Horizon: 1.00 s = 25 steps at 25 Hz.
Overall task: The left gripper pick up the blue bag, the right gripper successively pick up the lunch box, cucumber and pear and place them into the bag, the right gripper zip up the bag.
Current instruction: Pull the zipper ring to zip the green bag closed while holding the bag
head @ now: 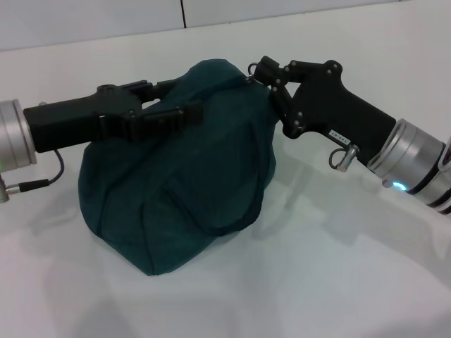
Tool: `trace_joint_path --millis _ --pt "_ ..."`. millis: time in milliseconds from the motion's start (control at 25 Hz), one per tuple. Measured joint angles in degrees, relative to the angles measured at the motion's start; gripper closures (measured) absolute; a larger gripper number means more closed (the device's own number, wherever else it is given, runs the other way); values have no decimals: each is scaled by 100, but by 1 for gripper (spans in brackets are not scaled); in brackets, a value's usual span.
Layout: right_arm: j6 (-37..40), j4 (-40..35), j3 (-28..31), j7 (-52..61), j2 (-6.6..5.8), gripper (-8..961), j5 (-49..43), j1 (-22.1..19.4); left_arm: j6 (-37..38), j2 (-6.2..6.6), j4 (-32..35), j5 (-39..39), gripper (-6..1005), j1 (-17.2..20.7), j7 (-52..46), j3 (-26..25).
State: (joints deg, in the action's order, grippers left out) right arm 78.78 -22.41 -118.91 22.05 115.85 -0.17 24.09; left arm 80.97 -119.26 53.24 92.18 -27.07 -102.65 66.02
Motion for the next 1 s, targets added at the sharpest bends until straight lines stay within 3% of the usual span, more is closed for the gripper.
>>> trace_joint_path --millis 240,440,640,1000 --pt "-5 1 0 0 5 936 0 -25 -18 -1 -90 86 292 -27 288 51" --pt "18 7 -14 0 13 936 0 -63 2 -27 -362 18 483 -47 725 66" --pt "30 8 -20 14 15 936 0 -86 19 -42 -549 -399 580 70 1244 69" --pt "47 -34 -18 76 15 935 0 -156 24 -44 -675 -663 616 116 1599 87"
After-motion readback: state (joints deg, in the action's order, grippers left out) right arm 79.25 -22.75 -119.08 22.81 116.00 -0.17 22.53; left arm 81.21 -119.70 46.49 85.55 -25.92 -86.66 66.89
